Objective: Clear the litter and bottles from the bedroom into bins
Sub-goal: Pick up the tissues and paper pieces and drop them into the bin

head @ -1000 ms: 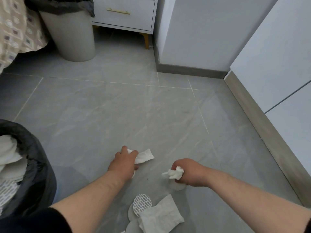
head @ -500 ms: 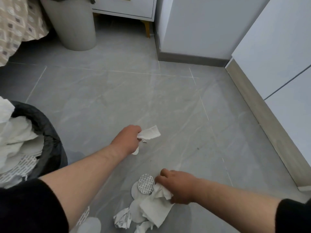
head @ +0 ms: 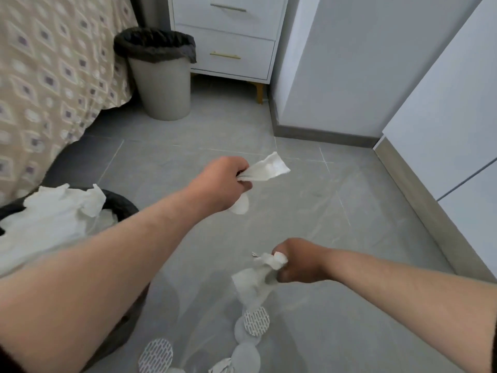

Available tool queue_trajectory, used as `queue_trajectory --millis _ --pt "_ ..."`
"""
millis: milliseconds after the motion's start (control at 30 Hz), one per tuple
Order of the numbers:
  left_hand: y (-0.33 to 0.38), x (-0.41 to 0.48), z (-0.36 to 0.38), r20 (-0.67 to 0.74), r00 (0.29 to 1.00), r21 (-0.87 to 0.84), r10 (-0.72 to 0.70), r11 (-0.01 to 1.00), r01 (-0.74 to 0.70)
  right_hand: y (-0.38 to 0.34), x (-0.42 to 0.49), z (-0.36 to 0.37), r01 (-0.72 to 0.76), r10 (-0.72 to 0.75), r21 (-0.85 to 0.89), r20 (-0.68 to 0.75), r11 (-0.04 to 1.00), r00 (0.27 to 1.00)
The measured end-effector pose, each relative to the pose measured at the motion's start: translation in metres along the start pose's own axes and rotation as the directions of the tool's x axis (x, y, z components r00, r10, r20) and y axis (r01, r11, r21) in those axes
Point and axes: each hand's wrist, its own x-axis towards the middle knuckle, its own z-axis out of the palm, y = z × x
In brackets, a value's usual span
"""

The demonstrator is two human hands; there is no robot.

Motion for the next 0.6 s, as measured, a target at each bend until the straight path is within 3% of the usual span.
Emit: queue_trajectory --millis 133,300,433,600 --pt "-0.003 -0.015 -0.077 -0.116 0.993 0.084 0.005 0.996 0.005 -0.040 0.001 -0.054 -0.029 0.045 0.202 -0.077 0.979 0.996" --pt "-0.030 -0.063 -0.165 -0.161 0.985 0.136 -0.067 0.987 0.089 -0.107 0.007 -0.093 0.075 -0.034 0.305 -0.138 0.950 0.990" --pt "-0.076 -0.109 -0.206 -0.020 0.970 0.291 -0.242 0.927 0.238 -0.158 0.016 -0.099 0.200 -0.124 0.405 -0.206 0.892 0.971" --pt "-0.121 -0.140 -0.217 0.222 0.858 0.560 -0.463 0.781 0.277 -0.204 0.017 -0.095 0.305 -0.208 0.488 -0.243 0.818 0.948"
